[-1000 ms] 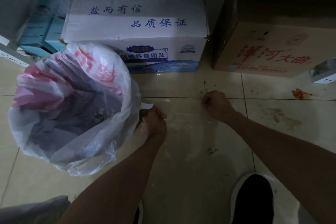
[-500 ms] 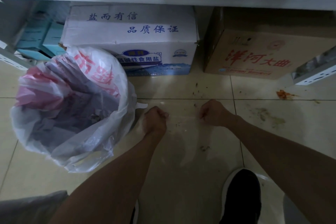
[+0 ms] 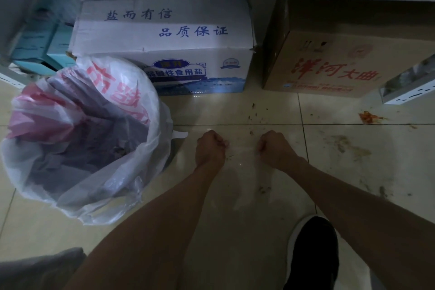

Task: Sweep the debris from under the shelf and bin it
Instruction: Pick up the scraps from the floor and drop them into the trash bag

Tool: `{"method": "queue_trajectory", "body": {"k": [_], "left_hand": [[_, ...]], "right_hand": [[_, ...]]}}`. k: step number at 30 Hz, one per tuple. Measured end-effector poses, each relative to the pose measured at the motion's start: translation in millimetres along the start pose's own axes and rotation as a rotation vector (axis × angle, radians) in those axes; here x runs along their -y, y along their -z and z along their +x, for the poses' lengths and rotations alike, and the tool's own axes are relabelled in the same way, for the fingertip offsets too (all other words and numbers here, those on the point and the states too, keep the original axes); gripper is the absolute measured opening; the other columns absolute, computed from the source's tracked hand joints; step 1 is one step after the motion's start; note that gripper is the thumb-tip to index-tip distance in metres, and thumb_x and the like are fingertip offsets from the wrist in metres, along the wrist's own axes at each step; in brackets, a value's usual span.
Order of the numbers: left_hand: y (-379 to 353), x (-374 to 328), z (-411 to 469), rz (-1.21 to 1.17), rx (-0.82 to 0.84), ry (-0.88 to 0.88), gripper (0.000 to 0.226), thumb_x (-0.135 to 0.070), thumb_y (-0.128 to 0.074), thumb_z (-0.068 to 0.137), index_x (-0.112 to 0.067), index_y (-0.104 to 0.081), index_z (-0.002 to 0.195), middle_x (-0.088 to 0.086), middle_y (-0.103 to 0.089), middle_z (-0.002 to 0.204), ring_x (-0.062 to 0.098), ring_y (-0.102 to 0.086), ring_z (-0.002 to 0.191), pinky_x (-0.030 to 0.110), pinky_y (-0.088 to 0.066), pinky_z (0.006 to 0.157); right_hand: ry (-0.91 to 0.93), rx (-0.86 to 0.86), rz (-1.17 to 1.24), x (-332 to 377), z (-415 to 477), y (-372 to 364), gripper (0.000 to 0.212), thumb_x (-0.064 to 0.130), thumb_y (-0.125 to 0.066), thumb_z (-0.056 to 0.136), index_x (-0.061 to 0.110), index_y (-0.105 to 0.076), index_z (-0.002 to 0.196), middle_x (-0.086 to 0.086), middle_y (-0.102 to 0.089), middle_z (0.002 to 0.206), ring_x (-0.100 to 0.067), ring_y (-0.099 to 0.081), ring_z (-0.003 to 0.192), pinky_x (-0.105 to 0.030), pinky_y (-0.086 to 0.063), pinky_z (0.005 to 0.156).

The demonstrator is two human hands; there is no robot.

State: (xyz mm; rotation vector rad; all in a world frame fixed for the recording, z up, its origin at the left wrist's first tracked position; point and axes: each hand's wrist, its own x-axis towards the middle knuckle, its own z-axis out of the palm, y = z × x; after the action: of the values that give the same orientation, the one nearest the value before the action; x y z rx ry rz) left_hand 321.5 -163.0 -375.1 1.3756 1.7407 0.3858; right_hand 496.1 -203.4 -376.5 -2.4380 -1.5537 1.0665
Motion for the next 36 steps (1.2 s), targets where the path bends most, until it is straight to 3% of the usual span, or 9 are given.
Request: {"method": "queue_trajectory", "body": {"k": [6, 12, 14, 18, 22, 24, 27, 33, 36], "left_hand": [[3, 3, -7, 0.028, 0.031, 0.008, 0.025, 0.000, -0.062, 0.079, -0.022, -0.057, 0.069, -0.016, -0.059, 0.063, 0.016, -0.066, 0.079, 0.028, -0.055, 0.077], [2, 11, -2, -0.045, 0.063, 0.014, 0.025, -0.002, -0.056, 0.071, -0.023, -0.055, 0.057, -0.011, -0.064, 0.062, 0.023, -0.071, 0.080, 0.038, -0.058, 0.082], [0, 13, 0, -0.067, 0.068, 0.009, 0.020, -0.004, -0.054, 0.069, -0.022, -0.058, 0.060, -0.008, -0.066, 0.064, 0.024, -0.071, 0.079, 0.041, -0.059, 0.082], [1, 8, -6, -0.009, 0.073, 0.000, 0.017, -0.003, -0.063, 0.078, -0.018, -0.062, 0.071, -0.011, -0.065, 0.066, 0.019, -0.070, 0.083, 0.034, -0.057, 0.083], [5, 3, -7, 0.054, 0.122, -0.025, 0.003, -0.014, -0.066, 0.085, -0.015, -0.067, 0.083, 0.002, -0.071, 0.083, 0.021, -0.067, 0.083, 0.029, -0.055, 0.080], [8, 1, -8, 0.100, 0.138, -0.027, 0.004, -0.018, -0.066, 0.087, -0.015, -0.068, 0.086, 0.003, -0.071, 0.087, 0.021, -0.066, 0.085, 0.028, -0.052, 0.078], [6, 1, -8, 0.024, 0.094, 0.025, 0.021, -0.005, -0.064, 0.082, -0.020, -0.059, 0.068, -0.003, -0.069, 0.075, 0.021, -0.070, 0.086, 0.030, -0.056, 0.080], [6, 5, -4, -0.009, 0.097, 0.063, 0.023, -0.004, -0.058, 0.077, -0.020, -0.058, 0.061, 0.004, -0.074, 0.082, 0.026, -0.070, 0.082, 0.044, -0.060, 0.075], [5, 6, -3, 0.000, 0.098, 0.062, 0.020, -0.007, -0.061, 0.077, -0.020, -0.059, 0.062, 0.004, -0.074, 0.083, 0.026, -0.070, 0.084, 0.042, -0.059, 0.077]], "right_hand": [[0.051, 0.019, -0.020, 1, -6, -4, 0.014, 0.000, -0.053, 0.078, 0.014, -0.056, 0.076, -0.008, -0.059, 0.090, -0.027, -0.058, 0.087, -0.024, -0.041, 0.069], [0.018, -0.147, 0.190, -2, -8, 26, 0.013, 0.002, -0.063, 0.077, 0.012, -0.059, 0.070, 0.007, -0.051, 0.059, -0.001, -0.045, 0.055, -0.001, -0.030, 0.047], [0.044, -0.128, 0.154, -6, -10, 33, 0.014, 0.001, -0.064, 0.074, 0.013, -0.059, 0.068, 0.010, -0.049, 0.056, 0.002, -0.042, 0.053, -0.002, -0.034, 0.045], [0.100, -0.007, 0.093, -14, -17, 36, 0.017, 0.000, -0.070, 0.072, 0.013, -0.060, 0.070, 0.011, -0.050, 0.058, 0.004, -0.044, 0.055, -0.007, -0.036, 0.050], [0.116, 0.010, 0.093, -18, -19, 30, 0.011, 0.003, -0.075, 0.074, 0.009, -0.066, 0.076, 0.002, -0.057, 0.064, 0.000, -0.049, 0.056, 0.003, -0.036, 0.051], [0.095, -0.031, 0.065, -20, -18, 27, 0.008, 0.005, -0.073, 0.076, 0.002, -0.072, 0.083, -0.007, -0.063, 0.075, -0.011, -0.056, 0.065, 0.001, -0.035, 0.052], [0.071, -0.068, 0.035, -23, -17, 25, 0.009, 0.002, -0.069, 0.078, -0.004, -0.073, 0.084, -0.018, -0.069, 0.090, -0.026, -0.063, 0.085, -0.015, -0.038, 0.066], [-0.002, -0.154, 0.054, -27, -15, 24, 0.014, 0.001, -0.059, 0.083, -0.005, -0.072, 0.084, -0.020, -0.069, 0.091, -0.031, -0.064, 0.088, -0.022, -0.039, 0.069], [-0.033, -0.188, 0.073, -29, -14, 25, 0.013, 0.003, -0.060, 0.084, -0.004, -0.071, 0.083, -0.020, -0.069, 0.091, -0.031, -0.064, 0.089, -0.021, -0.037, 0.070]]}}
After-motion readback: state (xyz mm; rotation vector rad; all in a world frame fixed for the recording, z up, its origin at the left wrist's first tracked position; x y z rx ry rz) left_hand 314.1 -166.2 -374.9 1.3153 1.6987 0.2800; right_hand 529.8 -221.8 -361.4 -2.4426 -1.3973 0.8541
